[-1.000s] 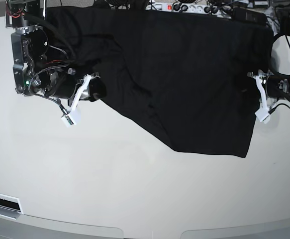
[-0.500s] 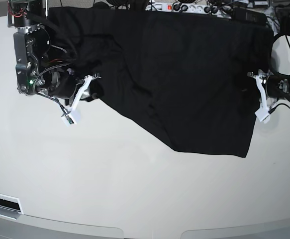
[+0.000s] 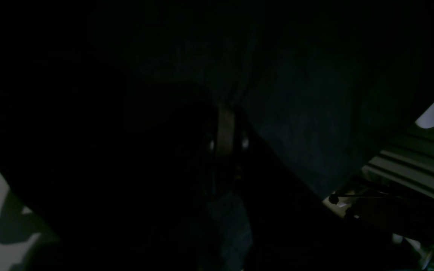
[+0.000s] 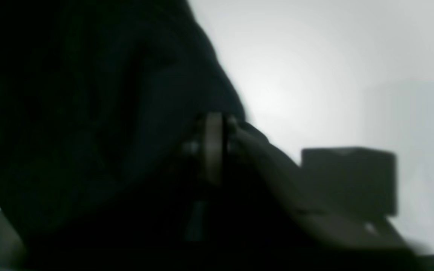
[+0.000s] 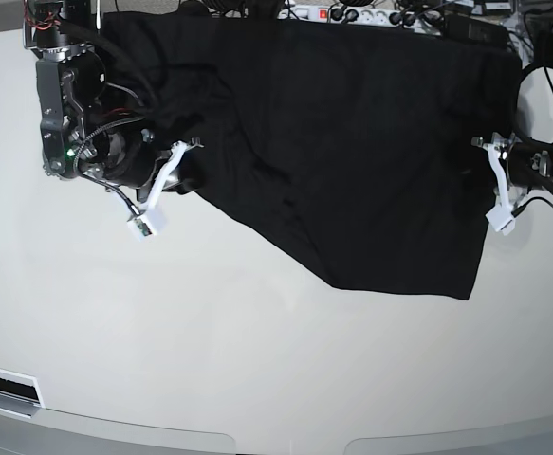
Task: Layout the t-shirt on the table in an organized manner, then fold the t-shirt properly
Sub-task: 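Lower the folded edge onto the shirt with the right gripper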
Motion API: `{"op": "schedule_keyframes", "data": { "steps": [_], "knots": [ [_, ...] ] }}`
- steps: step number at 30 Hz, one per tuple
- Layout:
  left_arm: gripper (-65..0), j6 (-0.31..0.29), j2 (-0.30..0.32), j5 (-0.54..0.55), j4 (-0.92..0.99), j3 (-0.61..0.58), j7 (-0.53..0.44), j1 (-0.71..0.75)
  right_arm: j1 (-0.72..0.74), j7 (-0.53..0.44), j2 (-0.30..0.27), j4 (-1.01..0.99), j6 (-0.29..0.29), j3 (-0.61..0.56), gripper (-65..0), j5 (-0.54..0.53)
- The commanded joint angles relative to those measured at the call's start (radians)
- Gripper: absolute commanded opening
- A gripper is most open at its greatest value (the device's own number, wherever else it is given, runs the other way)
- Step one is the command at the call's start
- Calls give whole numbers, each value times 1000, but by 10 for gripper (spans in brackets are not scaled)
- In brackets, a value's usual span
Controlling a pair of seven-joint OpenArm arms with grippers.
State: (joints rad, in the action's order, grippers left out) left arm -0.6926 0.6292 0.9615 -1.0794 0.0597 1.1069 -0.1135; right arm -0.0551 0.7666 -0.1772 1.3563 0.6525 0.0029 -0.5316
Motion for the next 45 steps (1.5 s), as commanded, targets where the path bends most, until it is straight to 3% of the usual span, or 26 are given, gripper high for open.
{"op": "schedule_keyframes", "data": {
  "steps": [1, 2, 3, 5, 10, 18, 19, 23, 25, 27, 30, 34, 45],
  "knots": [
    [-650, -6, 21, 16, -12, 7, -7, -14, 14, -19, -5, 15, -2, 4, -386, -18],
    [-650, -6, 21, 16, -12, 7, -7, -14, 13, -19, -3, 15, -3, 4, -337, -17],
    [-650, -6, 21, 17, -12, 7, -7, -14, 13, -18, -3, 15, -3, 4, -332, -16],
    [-650, -6, 21, 16, -12, 7, -8, -14, 13, -18, -3, 15, -2, 4, -371, -17],
    [-650, -6, 21, 16, -12, 7, -7, -14, 14, -23, 0, 15, -2, 4, -650, -16],
    [-650, -6, 22, 16, -12, 7, -7, -14, 20, -30, -1, 18, 14, 5, -650, -12],
    [-650, -6, 22, 16, -12, 7, -7, -14, 21, -30, 0, 18, 14, 5, -642, -10],
    [-650, -6, 21, 16, -12, 7, -7, -14, 15, -45, 0, 11, -93, 5, -291, 48],
    [-650, -6, 21, 17, -12, 7, -8, -14, 17, -53, -1, -13, -110, 5, -276, 68],
    [-650, -6, 21, 17, -12, 7, -7, -14, 22, -61, 0, -52, -80, 5, -282, 60],
    [-650, -6, 21, 16, -12, 7, -7, -14, 22, -80, -1, -91, -53, 5, -387, 39],
    [-650, -6, 21, 16, -12, 7, -7, -14, 26, -86, 0, -79, -6, 5, -636, 39],
    [-650, -6, 21, 16, -12, 7, -7, -14, 38, -44, -1, 144, -2, 5, -650, 39]
  ]
}}
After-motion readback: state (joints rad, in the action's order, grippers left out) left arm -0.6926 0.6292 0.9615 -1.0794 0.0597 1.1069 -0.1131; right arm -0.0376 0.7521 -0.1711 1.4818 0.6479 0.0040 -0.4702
